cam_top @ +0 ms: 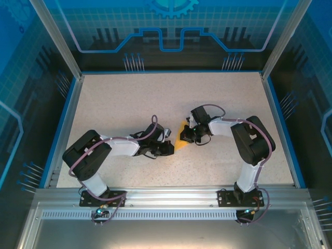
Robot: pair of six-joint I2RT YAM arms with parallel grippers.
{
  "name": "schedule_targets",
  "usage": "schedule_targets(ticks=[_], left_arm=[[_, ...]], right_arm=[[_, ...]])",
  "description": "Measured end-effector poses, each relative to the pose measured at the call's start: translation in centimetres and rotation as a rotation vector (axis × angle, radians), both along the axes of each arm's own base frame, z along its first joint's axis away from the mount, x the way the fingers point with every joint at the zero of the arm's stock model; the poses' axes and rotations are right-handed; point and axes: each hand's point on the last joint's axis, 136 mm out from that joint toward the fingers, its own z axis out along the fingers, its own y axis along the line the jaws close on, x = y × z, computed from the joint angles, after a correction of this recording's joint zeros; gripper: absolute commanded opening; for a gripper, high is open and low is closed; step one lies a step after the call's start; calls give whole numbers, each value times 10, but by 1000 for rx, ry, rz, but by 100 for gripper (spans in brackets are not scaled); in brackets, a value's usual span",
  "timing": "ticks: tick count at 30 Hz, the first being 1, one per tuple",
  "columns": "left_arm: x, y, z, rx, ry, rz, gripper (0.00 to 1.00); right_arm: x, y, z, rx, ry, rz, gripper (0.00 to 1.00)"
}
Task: Fold a paper plane with a square sheet of paper (pick it up from the middle)
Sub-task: Fourth fold the wing at the center of the table.
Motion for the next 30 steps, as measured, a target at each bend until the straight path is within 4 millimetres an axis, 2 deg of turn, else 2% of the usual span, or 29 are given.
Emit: schedule_targets(ticks=[5,9,17,30], left_arm=[[14,-8,7,-12,-35,11,13],[21,-14,3,-8,-34,13,14],[18,-10,-11,35,-5,18,13],[21,-5,-13,31,-4,77,15]], right_arm=[[0,0,0,1,4,-5,4],[1,1,0,1,4,-6,4],[3,1,0,1,7,-8,4],[4,2,-1,1,12,-11,4]])
